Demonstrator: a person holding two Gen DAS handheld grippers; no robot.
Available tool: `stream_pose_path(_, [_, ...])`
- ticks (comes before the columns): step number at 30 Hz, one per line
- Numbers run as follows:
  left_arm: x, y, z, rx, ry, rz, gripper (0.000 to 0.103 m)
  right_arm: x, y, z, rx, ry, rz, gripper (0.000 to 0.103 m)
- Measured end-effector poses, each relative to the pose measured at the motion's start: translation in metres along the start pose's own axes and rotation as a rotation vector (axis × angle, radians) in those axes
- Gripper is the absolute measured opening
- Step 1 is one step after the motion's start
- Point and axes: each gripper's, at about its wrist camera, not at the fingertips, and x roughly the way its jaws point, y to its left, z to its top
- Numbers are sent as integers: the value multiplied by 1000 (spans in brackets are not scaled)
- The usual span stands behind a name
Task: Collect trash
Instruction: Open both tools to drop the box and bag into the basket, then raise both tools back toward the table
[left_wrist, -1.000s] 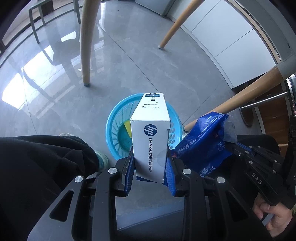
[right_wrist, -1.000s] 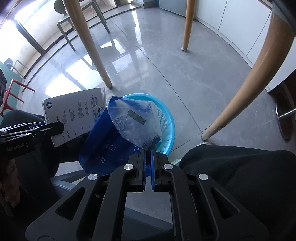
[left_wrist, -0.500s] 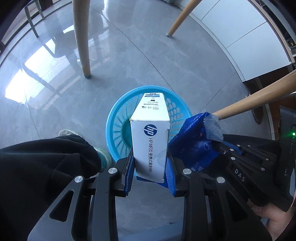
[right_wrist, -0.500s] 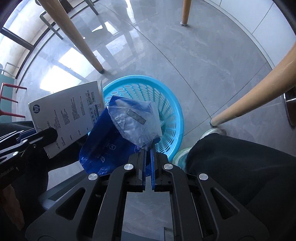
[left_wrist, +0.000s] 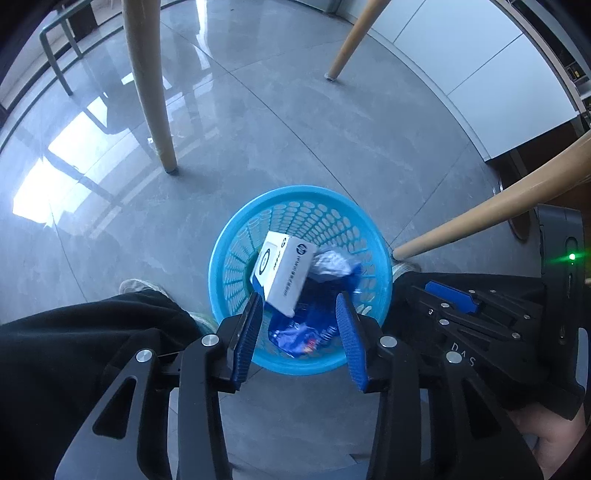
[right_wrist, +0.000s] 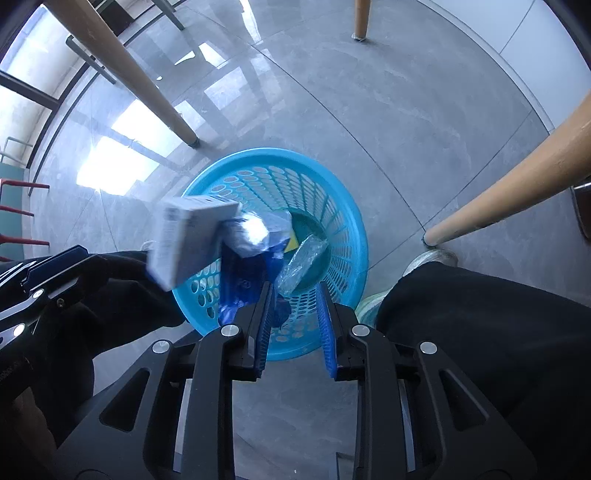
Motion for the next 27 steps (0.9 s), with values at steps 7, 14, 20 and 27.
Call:
stream_pose_path(7, [2, 5, 1, -38, 24, -6, 39, -8, -1, -4, -13, -5, 16, 33])
stream_pose_path(14, [-7, 5, -6, -38, 17, -3, 39, -24, 3, -11, -33, -9, 33, 39])
stream_pose_path(20, [-22, 5, -14, -37, 0, 4, 39, -48, 12, -23, -78, -47, 16, 45])
stream_pose_path(27, [-47, -1, -27, 6, -60, 33, 42, -85, 15, -39, -117, -134, -17, 52])
